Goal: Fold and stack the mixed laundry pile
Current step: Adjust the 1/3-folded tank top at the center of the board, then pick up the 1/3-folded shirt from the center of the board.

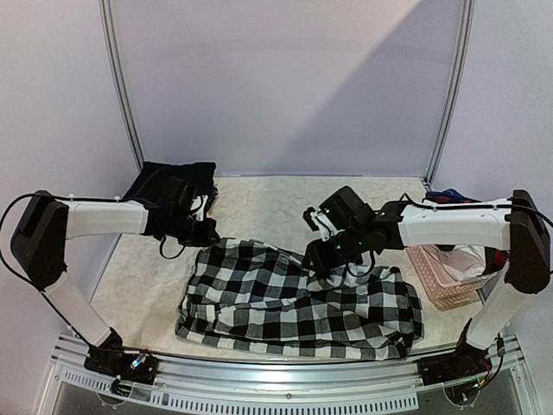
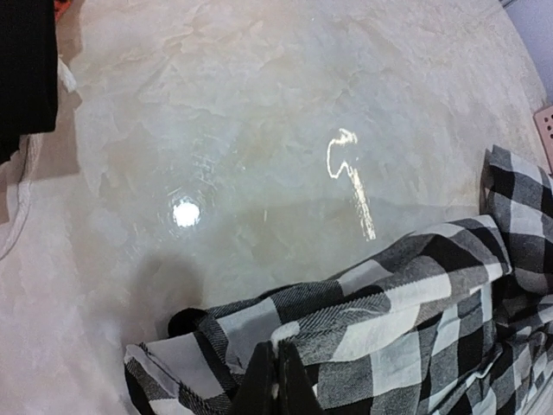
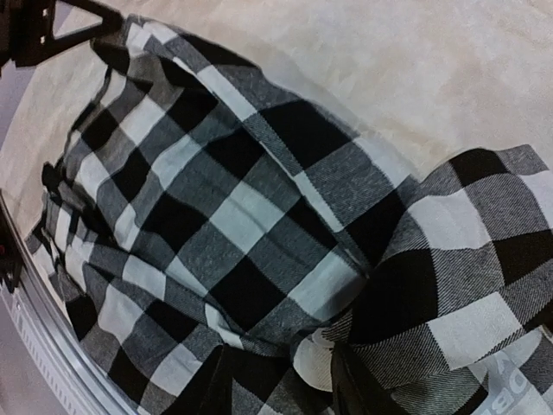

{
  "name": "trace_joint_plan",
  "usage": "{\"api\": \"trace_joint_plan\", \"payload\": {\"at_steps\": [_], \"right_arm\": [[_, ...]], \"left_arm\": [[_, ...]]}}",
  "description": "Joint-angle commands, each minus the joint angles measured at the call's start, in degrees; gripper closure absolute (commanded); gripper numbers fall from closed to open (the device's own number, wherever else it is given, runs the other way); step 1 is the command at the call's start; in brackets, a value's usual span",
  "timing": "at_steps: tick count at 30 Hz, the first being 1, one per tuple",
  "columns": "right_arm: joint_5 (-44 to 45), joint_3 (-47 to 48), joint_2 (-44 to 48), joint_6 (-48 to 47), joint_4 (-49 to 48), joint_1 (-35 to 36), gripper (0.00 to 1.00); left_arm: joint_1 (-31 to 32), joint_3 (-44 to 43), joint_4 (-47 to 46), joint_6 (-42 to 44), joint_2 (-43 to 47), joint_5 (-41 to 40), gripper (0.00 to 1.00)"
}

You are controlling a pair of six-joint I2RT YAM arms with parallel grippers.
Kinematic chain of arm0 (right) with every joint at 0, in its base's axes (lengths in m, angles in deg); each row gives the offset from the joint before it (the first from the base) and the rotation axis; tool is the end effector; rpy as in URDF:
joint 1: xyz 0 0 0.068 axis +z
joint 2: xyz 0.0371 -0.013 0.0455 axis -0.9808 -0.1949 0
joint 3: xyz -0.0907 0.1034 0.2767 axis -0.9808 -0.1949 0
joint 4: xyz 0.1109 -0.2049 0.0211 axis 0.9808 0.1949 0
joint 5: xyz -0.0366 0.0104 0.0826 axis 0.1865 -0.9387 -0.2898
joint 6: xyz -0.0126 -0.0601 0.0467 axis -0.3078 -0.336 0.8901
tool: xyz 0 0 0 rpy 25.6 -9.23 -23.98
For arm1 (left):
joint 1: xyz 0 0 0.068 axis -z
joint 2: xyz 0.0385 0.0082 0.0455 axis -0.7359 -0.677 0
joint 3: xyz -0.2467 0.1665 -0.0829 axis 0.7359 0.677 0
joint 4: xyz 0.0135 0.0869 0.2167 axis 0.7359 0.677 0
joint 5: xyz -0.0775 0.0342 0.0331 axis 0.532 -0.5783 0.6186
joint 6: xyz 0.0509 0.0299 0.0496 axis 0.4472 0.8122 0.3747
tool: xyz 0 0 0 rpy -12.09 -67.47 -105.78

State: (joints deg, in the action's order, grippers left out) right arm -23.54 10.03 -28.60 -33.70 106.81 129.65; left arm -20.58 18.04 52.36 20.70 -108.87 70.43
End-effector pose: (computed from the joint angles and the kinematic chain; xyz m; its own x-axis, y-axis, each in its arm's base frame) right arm 0.2197 0.2739 0.2522 -0.7975 -0.2762 -0.5364 -0.4847 0.8227 0.2970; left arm 0.2888 -0.1574 0.2200 -0.8450 0.0037 -0.5347 0.2265 0.9083 -0.3517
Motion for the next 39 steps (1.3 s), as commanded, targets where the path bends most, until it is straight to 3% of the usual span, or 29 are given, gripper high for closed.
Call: {"api": "trace_joint_plan", "payload": {"at_steps": [1,4,7,12,18,31,39], "right_arm": [[-8.2,-1.0,-0.6,-0.9,0.7,0.6,0.54],[-6.7,-0.5,4.1,-1.2,1.4,0.5,0.43],[1.0,-0.1,8.5,-0.6,3.7,-0.9,0.28],[13.6,-2.5,10.1,5.0,7.4,-6.9,0.17],[12.5,-3.7,5.9,6.8,6.2,-12.0,0.12],[5.9,2.4,-8.0,7.0,5.1,-14.3,0.16],[5.2,4.8,-11.8,6.7,4.6,-15.0,0.43]], "left_arm": [[0.9,2.5,-2.9,-0.7,-0.1,-0.9,1.0],[0.9,3.7,-3.8,-0.9,-0.7,-1.1,1.0],[0.9,4.3,-4.2,-0.8,-0.9,-1.4,1.0],[1.0,4.6,-4.6,-0.9,-1.2,-1.0,1.0],[1.1,4.9,-5.1,-0.8,-1.2,-0.6,1.0],[1.3,5.6,-6.2,-0.8,-1.4,-0.1,1.0],[1.4,6.0,-6.6,-0.5,-1.7,0.0,1.0]]}}
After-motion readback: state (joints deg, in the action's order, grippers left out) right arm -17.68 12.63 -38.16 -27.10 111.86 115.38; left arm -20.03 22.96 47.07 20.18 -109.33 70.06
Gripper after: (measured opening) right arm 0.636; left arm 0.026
